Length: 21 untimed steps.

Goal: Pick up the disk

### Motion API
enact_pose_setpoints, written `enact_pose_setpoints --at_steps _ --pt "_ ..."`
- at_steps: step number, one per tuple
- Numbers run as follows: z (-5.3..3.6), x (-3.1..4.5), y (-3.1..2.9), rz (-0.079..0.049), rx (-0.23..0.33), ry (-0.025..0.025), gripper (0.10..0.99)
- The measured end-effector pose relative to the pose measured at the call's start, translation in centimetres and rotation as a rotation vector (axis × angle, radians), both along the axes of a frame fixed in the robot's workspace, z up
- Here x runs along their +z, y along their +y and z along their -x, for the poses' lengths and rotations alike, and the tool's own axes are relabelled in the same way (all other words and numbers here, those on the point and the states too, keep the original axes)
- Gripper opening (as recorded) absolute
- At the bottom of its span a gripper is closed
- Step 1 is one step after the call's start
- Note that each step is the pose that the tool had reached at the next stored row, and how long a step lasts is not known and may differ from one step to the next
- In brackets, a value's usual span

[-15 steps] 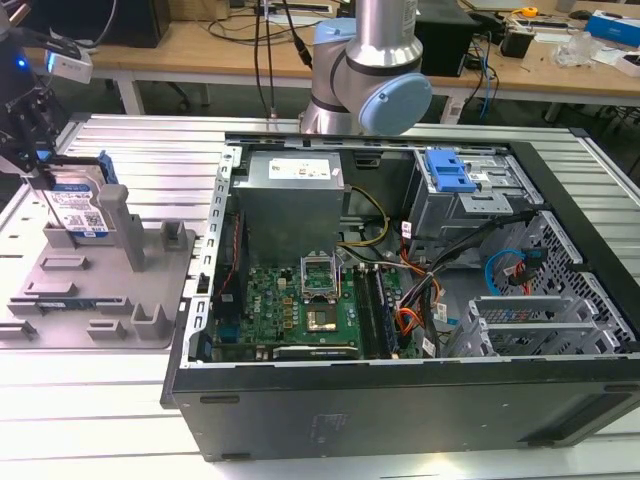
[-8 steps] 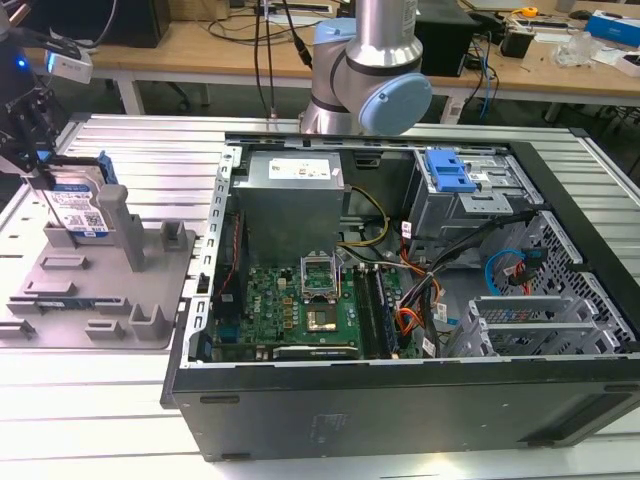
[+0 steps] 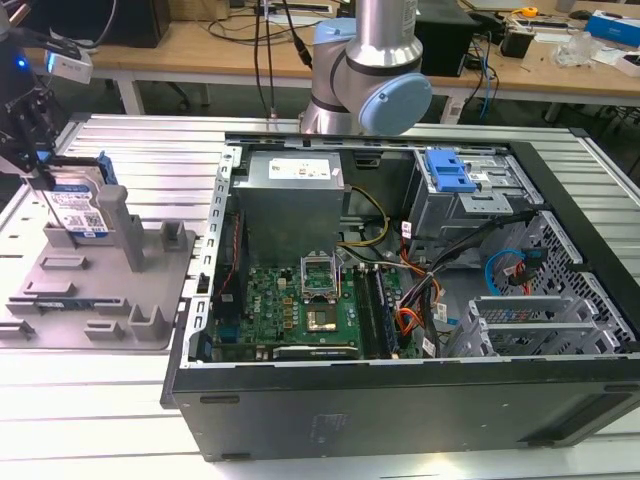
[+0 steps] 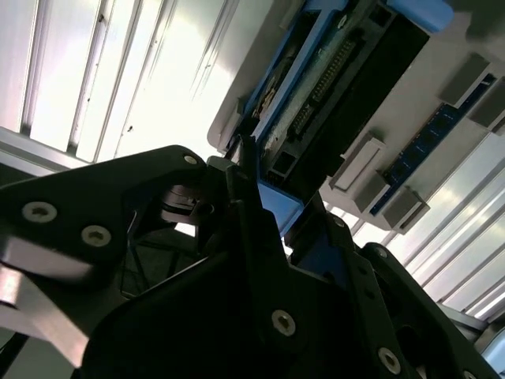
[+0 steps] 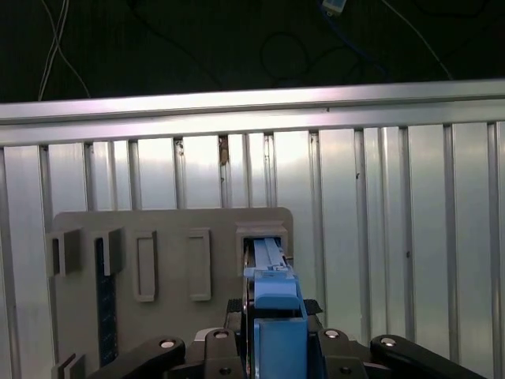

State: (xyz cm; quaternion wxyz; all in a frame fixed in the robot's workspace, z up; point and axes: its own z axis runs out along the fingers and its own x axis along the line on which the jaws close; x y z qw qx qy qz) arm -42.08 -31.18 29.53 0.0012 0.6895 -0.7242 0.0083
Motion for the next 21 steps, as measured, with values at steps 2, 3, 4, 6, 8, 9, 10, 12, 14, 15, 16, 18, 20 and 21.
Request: enact_pose_setpoints --at_steps 2,3,4,6,8,9,10,12,14,15,16,18,20,21 --pt "0.00 0.18 0.00 0.000 0.000 -0.0002 0.369" --pt "0.00 0.32 0.00 0.000 0.000 0.0000 0.369" --pt "0.00 0.41 0.00 0.000 0.000 -0.0001 0.369" --pt "0.00 0.60 0.00 0.000 0.000 -0.0001 0.369" --pt "0.00 0.87 0.00 0.000 0.000 0.0000 0.369" --pt "0.00 0.98 0.00 0.000 0.000 0.0000 0.369" --pt "0.00 1.17 0.00 0.000 0.000 -0.0001 0.369" --pt "0.00 1.46 0.00 0.000 0.000 0.0000 0.369" --pt "0.00 1.91 0.00 0.000 0.000 -0.0001 0.369" --pt "0.00 2.13 0.00 0.000 0.000 0.0000 0.369" --pt "0.00 2.54 0.00 0.000 0.000 -0.0001 0.369" --pt "0.00 3.13 0.00 0.000 0.000 0.0000 0.369" --pt "0.00 3.70 0.00 -0.001 0.000 -0.0001 0.369" --pt "0.00 4.02 0.00 -0.001 0.000 0.0000 0.369"
